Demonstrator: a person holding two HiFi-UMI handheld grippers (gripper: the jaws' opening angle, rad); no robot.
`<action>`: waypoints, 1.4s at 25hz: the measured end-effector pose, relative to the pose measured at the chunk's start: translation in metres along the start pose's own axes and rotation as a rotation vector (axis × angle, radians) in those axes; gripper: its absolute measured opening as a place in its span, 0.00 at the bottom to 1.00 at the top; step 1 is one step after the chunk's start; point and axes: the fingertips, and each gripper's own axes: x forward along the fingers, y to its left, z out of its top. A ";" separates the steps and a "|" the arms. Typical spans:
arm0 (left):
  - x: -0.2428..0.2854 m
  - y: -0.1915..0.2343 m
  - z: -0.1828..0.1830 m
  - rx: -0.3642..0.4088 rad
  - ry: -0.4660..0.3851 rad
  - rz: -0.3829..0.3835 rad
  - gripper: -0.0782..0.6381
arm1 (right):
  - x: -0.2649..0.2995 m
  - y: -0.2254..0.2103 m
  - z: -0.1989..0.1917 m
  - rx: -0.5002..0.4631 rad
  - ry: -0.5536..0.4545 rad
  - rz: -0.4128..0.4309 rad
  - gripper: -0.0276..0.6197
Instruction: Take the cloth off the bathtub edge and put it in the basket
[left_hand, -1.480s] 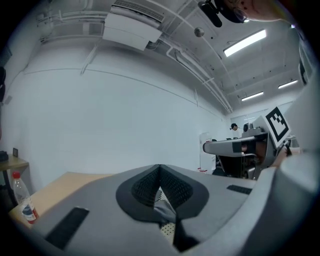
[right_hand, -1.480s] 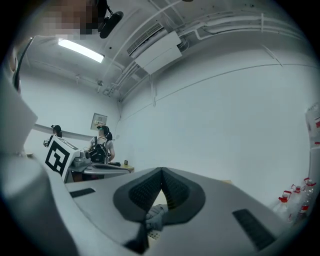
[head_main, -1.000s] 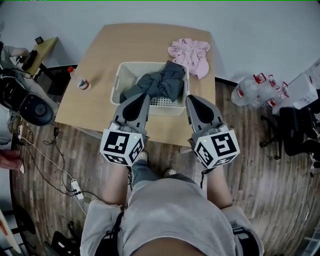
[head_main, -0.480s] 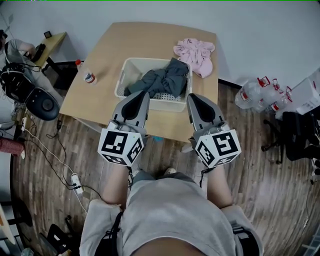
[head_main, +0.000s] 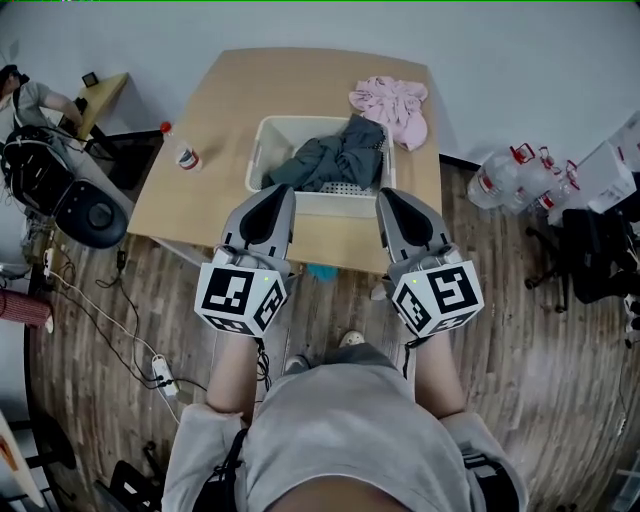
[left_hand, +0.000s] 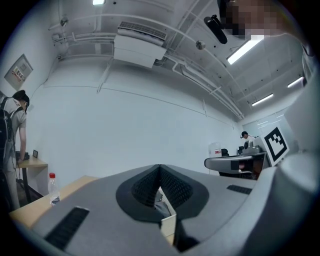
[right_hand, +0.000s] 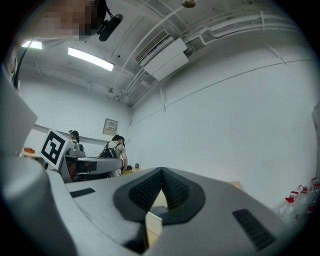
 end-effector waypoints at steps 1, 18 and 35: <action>-0.005 0.003 0.000 0.007 0.002 0.000 0.13 | 0.000 0.006 0.000 -0.001 0.000 -0.005 0.05; -0.074 0.017 -0.017 -0.005 0.046 -0.082 0.13 | -0.025 0.083 -0.018 0.022 0.039 -0.080 0.05; -0.104 0.021 -0.021 -0.012 0.046 -0.127 0.13 | -0.034 0.125 -0.020 -0.019 0.044 -0.064 0.05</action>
